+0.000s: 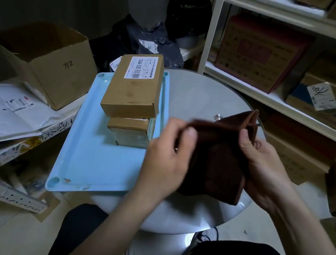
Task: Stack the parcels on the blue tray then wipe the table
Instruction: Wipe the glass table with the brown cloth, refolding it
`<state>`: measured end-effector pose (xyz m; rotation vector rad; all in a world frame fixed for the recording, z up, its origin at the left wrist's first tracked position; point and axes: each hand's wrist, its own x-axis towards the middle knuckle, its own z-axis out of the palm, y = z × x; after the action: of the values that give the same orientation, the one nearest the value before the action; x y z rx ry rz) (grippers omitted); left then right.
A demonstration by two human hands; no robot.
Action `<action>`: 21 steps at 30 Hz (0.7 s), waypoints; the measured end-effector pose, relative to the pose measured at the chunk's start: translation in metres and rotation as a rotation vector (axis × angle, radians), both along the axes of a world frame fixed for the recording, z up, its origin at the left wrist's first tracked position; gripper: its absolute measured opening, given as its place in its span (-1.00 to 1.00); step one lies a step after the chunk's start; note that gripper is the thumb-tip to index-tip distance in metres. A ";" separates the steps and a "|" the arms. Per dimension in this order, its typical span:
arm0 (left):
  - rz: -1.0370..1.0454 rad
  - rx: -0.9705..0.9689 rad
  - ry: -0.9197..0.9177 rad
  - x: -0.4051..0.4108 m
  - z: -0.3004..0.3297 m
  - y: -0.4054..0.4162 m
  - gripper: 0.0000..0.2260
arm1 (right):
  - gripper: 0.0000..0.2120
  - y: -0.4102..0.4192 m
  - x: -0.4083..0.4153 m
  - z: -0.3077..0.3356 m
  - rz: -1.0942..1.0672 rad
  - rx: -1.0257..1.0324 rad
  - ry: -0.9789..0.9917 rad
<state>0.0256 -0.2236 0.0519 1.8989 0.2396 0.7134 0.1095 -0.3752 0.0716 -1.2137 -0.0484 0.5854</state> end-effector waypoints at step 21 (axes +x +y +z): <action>-0.375 -1.367 -0.002 0.022 0.063 0.069 -0.55 | -0.90 0.027 0.019 0.001 0.554 0.076 -0.154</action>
<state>0.0474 -0.1543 0.1151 0.5933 0.2563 0.1505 0.1285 -0.3484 0.0726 -1.1688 -0.5454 0.9593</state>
